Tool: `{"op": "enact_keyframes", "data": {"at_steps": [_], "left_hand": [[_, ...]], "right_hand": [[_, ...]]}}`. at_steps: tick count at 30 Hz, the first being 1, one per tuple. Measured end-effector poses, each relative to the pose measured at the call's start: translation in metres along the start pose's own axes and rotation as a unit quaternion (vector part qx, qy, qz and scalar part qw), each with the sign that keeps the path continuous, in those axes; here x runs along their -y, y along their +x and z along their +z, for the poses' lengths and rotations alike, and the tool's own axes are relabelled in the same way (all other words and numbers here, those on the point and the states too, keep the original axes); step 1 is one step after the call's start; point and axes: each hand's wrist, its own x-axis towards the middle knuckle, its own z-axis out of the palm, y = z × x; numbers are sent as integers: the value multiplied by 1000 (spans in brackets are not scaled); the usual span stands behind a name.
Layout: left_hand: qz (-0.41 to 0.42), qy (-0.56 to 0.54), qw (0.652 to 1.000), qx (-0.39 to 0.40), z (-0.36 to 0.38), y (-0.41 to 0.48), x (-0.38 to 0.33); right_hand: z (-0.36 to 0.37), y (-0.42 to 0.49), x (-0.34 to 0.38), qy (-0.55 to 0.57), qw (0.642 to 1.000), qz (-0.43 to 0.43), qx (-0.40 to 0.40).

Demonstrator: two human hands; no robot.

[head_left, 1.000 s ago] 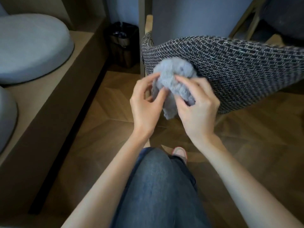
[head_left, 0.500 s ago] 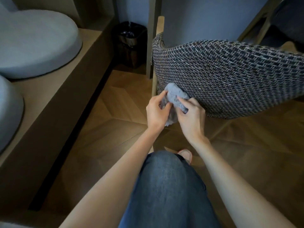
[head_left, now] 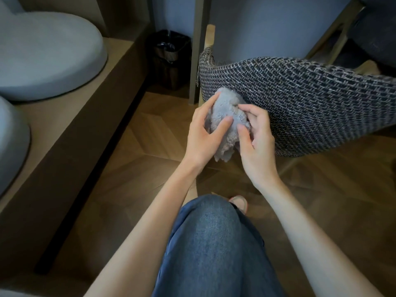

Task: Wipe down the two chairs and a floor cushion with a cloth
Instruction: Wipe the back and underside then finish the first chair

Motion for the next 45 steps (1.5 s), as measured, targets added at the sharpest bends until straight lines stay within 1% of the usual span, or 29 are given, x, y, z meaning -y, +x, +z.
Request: {"op": "enact_keyframes", "data": {"at_steps": [3, 5, 6, 7, 8, 10, 11, 13, 16, 18, 20, 22, 23, 25, 27, 29, 31, 32, 34, 37, 39, 40, 42, 45], "left_hand": [[110, 32, 992, -60, -2, 7, -19], [144, 41, 984, -96, -1, 15, -23], [146, 51, 982, -111, 1, 19, -22], [142, 62, 980, -126, 4, 20, -19], [134, 70, 978, -141, 7, 21, -14], [114, 73, 976, -170, 14, 21, -3], [109, 71, 974, -183, 18, 22, 1], [115, 73, 969, -206, 22, 28, 10], [118, 106, 963, -218, 25, 36, 27], [85, 131, 964, -213, 24, 36, 42], [13, 159, 970, -186, 20, 34, 59], [-60, 189, 968, -155, 16, 30, 74], [-80, 194, 966, -149, 14, 29, 78], [-90, 167, 969, -160, 13, 27, 78], [-90, 112, 973, -181, 18, 26, 69], [-69, 75, 980, -170, 27, 27, 59], [-54, 60, 986, -147, 36, 31, 50], [-61, 53, 984, -158, 40, 35, 46], [-81, 37, 972, -219, 46, 39, 41], [-49, 38, 954, -293, 53, 37, 39], [-24, 50, 951, -306, 58, 37, 45], [-25, 55, 951, -303, 59, 39, 49], [-64, 44, 951, -300, 59, 46, 59], [-179, 6, 943, -282, 56, 54, 76]], "right_hand": [[-8, 6, 15, 53, 998, -28, -23], [-10, 14, 21, 38, 998, -41, -32], [-11, 16, 22, -2, 998, -49, -29], [-11, 17, 22, -70, 995, -69, -22], [-11, 16, 21, -151, 983, -101, -17], [-13, 8, 13, -289, 942, -170, -37], [-17, 4, 9, -330, 923, -187, -61], [-27, 1, -1, -378, 900, -193, -95], [-40, -2, -14, -424, 881, -198, -73], [-42, -5, -20, -457, 865, -200, -45], [-41, -9, -24, -479, 856, -193, -26], [-40, -12, -27, -491, 852, -179, -15], [-40, -12, -28, -496, 850, -174, -12], [-38, -13, -29, -502, 848, -169, -8], [-36, -13, -30, -503, 849, -163, -9], [-34, -14, -30, -502, 851, -155, -11], [-32, -14, -30, -502, 851, -154, -12], [-32, -14, -30, -504, 850, -154, -13], [-33, -13, -31, -511, 845, -156, -13], [-34, -13, -34, -522, 837, -163, -12], [-33, -12, -37, -529, 833, -164, -15], [-33, -13, -39, -531, 831, -164, -18], [-30, -13, -41, -532, 830, -166, -21], [-30, -13, -42, -537, 827, -167, -17]]}}
